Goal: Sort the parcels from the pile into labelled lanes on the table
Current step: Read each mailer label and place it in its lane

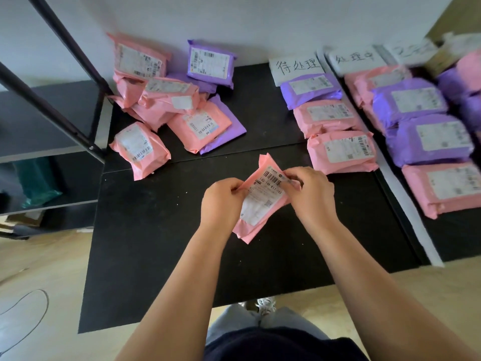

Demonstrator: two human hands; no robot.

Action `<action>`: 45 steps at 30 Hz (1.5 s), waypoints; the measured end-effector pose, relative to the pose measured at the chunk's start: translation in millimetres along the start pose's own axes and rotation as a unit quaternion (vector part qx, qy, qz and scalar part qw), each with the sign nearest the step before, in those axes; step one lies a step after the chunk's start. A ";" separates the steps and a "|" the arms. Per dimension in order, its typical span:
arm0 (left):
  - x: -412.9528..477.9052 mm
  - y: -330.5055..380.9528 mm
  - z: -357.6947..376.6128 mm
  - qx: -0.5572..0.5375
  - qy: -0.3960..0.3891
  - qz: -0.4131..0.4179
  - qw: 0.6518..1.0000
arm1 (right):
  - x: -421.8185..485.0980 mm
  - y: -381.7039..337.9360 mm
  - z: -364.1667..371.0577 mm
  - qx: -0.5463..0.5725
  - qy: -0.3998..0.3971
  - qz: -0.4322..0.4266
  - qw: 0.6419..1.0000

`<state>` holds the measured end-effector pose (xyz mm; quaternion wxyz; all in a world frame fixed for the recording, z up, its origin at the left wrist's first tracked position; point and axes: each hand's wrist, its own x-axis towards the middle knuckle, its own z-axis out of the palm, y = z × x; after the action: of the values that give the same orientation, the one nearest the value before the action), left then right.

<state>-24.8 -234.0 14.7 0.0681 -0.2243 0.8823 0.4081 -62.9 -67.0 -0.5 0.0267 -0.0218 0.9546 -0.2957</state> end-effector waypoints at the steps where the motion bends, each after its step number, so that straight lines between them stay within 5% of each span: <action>1: 2.1 1.7 0.5 0.006 -0.004 0.007 1.000 | -2.1 0.6 -1.3 0.007 0.006 0.009 1.000; 9: 8.0 23.2 26.8 0.011 -0.038 0.056 0.998 | -20.0 25.0 -18.8 0.065 0.035 0.124 0.989; 14: 5.9 40.4 52.7 0.017 0.039 0.095 0.995 | -16.4 63.3 -35.8 0.103 0.045 0.197 0.974; 18: 9.8 54.2 82.1 0.028 0.056 0.039 0.997 | 0.2 107.4 -53.0 0.139 0.069 0.236 0.959; 23: 6.1 64.8 136.1 0.017 -0.016 -0.081 0.996 | 21.8 165.0 -80.2 0.164 0.047 0.253 0.952; 29: 4.4 92.6 202.2 0.017 -0.103 -0.096 0.990 | 48.7 231.3 -102.3 0.159 -0.007 0.280 0.947; 45: -3.0 115.5 254.9 0.012 -0.113 -0.134 0.984 | 71.6 277.4 -105.1 0.075 -0.151 0.224 0.960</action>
<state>-90.4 23.8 -72.3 0.2246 -0.2922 0.8355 0.4075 -148.3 216.7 -73.6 0.2378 0.1504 0.8948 -0.3466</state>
